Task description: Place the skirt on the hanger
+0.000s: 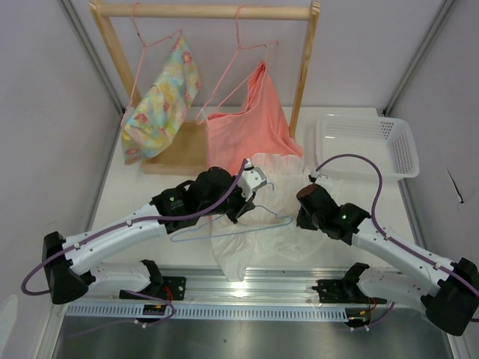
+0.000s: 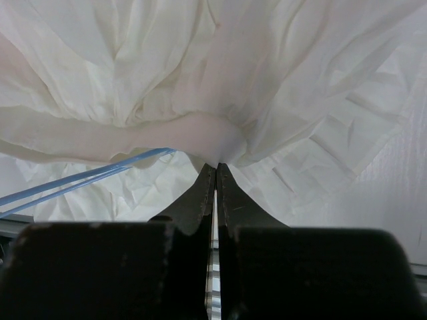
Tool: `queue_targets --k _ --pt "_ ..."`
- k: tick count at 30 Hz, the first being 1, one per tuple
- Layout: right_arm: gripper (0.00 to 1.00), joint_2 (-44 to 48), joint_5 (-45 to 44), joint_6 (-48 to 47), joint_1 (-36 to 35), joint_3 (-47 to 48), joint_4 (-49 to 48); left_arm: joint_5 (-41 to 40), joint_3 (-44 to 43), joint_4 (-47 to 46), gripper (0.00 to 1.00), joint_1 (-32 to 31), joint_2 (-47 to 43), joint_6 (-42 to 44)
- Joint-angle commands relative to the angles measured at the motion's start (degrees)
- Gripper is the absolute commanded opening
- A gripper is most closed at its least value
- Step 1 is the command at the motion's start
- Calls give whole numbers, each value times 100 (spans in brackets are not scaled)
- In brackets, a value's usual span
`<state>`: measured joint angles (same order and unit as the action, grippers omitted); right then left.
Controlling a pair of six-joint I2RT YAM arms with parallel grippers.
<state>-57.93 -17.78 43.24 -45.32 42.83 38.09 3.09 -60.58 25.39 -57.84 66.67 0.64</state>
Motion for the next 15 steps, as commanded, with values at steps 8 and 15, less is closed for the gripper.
queue_targets --k 8,15 --pt "0 1 -147 -35 -38 33 76 -143 -516 98 0 -60 -383 296" --pt "0 -131 -147 -70 -38 85 23 -134 -622 203 0 -122 -550 313"
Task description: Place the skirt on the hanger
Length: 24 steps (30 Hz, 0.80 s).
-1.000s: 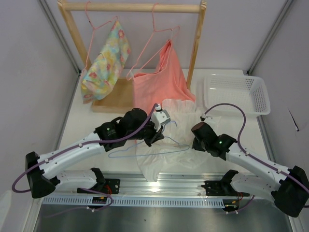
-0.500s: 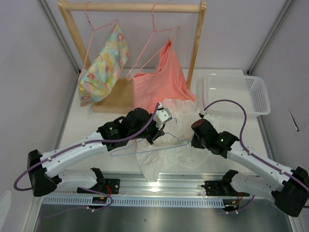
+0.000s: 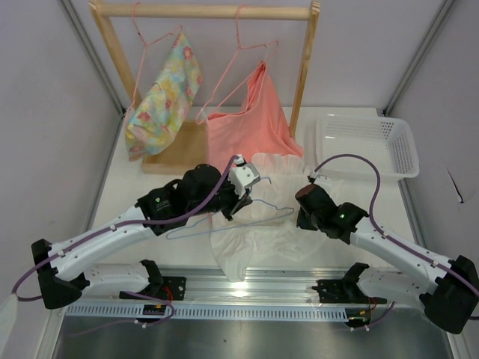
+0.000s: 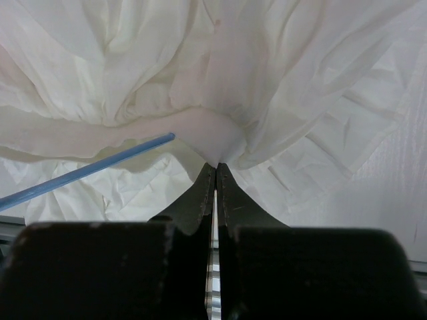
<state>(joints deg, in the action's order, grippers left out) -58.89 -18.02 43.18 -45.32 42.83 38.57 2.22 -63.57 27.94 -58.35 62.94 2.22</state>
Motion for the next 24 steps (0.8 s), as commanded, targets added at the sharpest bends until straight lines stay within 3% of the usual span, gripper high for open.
queue_targets --k 1,24 --pt "0 -43 -140 -64 -38 103 -16 -29 -349 -35 0 -89 -185 147" --pt "0 -281 -35 -117 -38 542 -7 -591 310 -342 0 -414 -62 244"
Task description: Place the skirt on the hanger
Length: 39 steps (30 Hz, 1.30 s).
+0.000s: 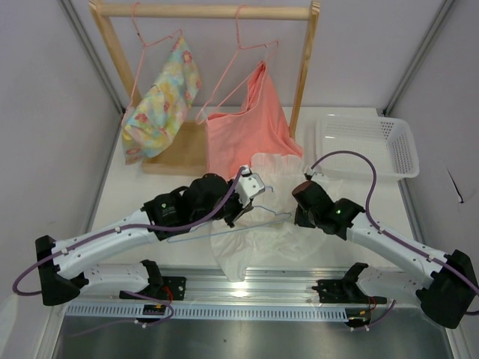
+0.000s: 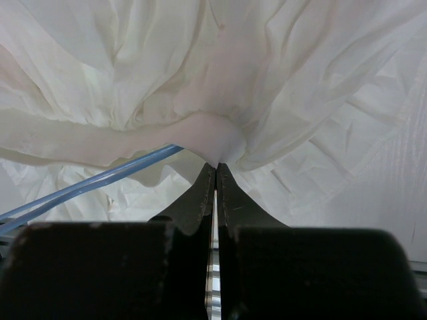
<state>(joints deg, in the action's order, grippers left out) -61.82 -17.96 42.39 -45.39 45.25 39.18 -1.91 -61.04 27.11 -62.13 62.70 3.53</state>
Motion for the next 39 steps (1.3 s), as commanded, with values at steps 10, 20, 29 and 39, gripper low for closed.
queue_targets --k 10,20,29,39 --pt "0 74 11 -178 -102 651 107 269 -58 -749 0 -36 269 464" --pt "0 30 231 -425 -137 1214 283 982 189 -2297 0 131 874 139" --pt "0 337 407 -302 -207 968 152 1527 566 -3686 0 666 1491 -756" --pt "0 487 407 -266 -269 599 -147 2045 435 -4240 0 781 2132 -1311"
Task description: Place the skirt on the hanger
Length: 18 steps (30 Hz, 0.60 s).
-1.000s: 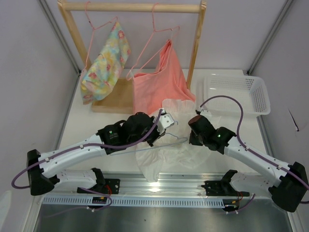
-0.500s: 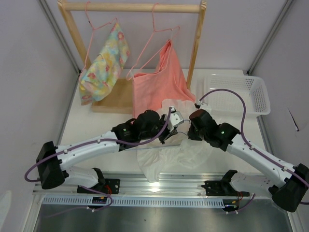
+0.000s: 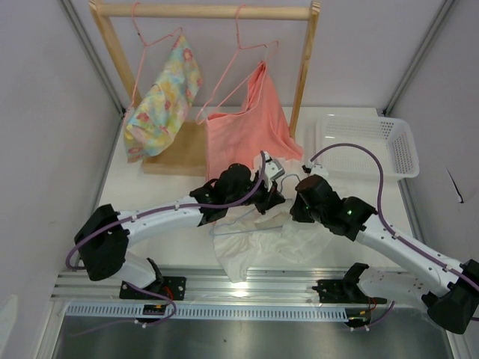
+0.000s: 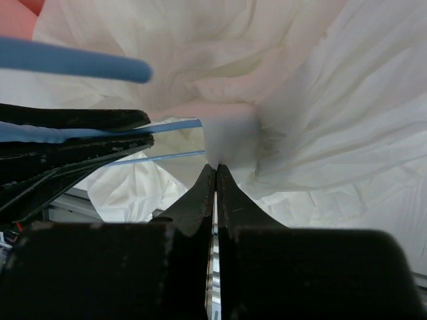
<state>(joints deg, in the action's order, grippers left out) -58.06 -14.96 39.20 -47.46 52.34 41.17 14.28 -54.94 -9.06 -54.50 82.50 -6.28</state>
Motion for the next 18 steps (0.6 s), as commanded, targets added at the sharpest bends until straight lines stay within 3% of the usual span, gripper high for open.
queue_targets --k 1,7,13,18 --pt "0 111 38 44 -70 -127 -390 522 -167 -719 0 18 213 -399" --pt "2 -21 -517 -289 -53 84 -74 970 -97 -553 0 -8 302 -408" --pt "22 -56 -490 -676 -53 5 -285 1243 9 -737 0 -26 583 -558" --pt "46 207 -525 -747 -61 -197 -460 1217 -228 -492 0 -17 951 -549"
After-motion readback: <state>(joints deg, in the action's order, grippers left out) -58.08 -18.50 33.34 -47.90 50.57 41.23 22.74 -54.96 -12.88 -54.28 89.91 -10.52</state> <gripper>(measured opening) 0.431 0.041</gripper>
